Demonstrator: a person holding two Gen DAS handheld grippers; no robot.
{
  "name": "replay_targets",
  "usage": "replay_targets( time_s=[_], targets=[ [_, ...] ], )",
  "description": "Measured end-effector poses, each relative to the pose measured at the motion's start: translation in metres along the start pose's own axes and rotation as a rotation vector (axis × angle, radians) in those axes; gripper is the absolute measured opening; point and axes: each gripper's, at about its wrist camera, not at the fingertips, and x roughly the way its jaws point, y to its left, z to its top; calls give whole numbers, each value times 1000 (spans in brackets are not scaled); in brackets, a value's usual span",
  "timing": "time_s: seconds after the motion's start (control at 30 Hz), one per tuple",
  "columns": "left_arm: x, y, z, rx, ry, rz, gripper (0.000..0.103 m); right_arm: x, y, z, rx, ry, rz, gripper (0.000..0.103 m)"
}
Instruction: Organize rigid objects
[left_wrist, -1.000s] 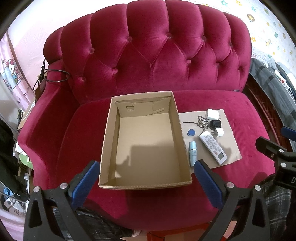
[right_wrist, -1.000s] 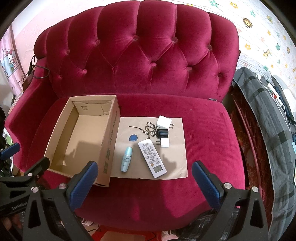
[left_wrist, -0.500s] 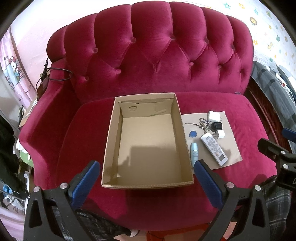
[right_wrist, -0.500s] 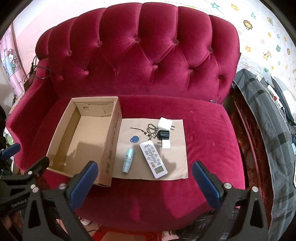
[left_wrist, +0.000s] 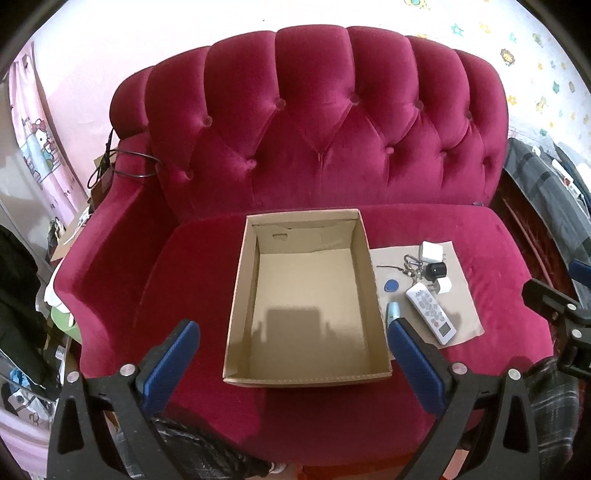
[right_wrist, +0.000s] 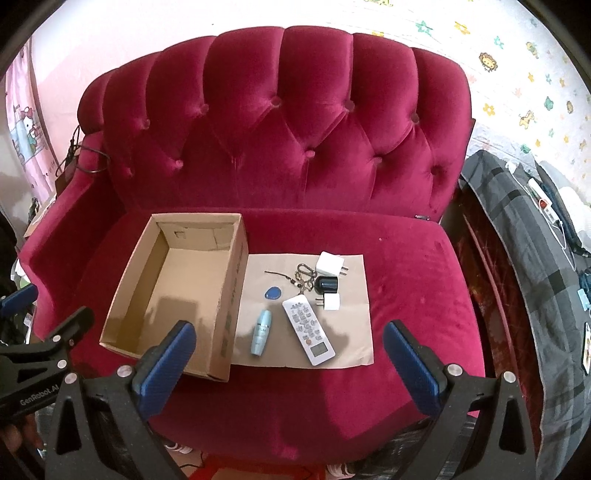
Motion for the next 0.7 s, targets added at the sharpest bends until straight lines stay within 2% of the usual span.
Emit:
replay_targets(
  time_s=[0.3,0.5,0.7],
  targets=[
    [3,1,-1,0,-11,-24,103,-9,-4,-1,8,-24,-17,103],
    [13,2,1,-1,-3,-24,103,2,-14,1,25,-4,-40,103],
    [39,9,9,-3,11,-57,103,22,-22,-2,23,22,-40,103]
  ],
)
